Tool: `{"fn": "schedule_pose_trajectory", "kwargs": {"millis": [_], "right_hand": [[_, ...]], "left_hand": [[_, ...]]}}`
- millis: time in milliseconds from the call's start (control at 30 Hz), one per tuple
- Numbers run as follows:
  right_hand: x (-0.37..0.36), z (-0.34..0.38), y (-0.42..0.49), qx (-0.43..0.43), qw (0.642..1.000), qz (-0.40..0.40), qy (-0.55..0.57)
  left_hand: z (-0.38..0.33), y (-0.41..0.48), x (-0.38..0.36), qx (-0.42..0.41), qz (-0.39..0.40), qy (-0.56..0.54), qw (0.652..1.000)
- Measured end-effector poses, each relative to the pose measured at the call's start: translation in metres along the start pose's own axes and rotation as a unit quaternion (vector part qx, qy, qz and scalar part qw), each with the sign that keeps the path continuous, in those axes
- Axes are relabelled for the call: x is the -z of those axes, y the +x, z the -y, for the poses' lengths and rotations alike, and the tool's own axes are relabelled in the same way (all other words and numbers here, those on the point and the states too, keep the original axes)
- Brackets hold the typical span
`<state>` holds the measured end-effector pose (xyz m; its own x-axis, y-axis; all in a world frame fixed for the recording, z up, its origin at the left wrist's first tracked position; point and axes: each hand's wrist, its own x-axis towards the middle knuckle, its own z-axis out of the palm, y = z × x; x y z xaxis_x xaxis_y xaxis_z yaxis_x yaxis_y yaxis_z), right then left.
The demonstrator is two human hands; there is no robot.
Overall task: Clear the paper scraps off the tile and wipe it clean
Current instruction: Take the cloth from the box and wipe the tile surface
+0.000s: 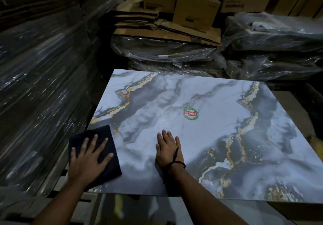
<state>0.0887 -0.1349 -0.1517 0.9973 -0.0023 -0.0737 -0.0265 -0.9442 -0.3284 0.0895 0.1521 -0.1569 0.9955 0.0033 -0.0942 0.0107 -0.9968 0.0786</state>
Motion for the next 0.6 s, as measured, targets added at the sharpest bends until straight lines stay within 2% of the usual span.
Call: {"fn": "schedule_pose_trajectory", "kwargs": {"millis": [100, 300, 400, 467, 600], "right_hand": [[-0.001, -0.001, 0.001, 0.005, 1.0, -0.007, 0.008], [-0.005, -0.001, 0.004, 0.006, 0.999, -0.04, 0.013], [-0.003, -0.001, 0.004, -0.005, 0.999, -0.043, -0.016], [-0.004, -0.001, 0.003, -0.003, 0.999, -0.048, -0.021], [-0.007, -0.002, 0.004, 0.0, 0.999, -0.036, -0.033]], "left_hand": [[-0.021, 0.011, 0.002, -0.01, -0.004, 0.005, 1.0], [-0.106, 0.022, -0.006, -0.133, 0.017, 0.009, 0.991], [-0.116, 0.027, -0.009, -0.174, 0.006, 0.009, 0.985], [-0.094, 0.038, -0.008, -0.156, -0.006, 0.004, 0.988], [-0.035, 0.063, 0.002, -0.008, -0.008, -0.01, 1.0]]}}
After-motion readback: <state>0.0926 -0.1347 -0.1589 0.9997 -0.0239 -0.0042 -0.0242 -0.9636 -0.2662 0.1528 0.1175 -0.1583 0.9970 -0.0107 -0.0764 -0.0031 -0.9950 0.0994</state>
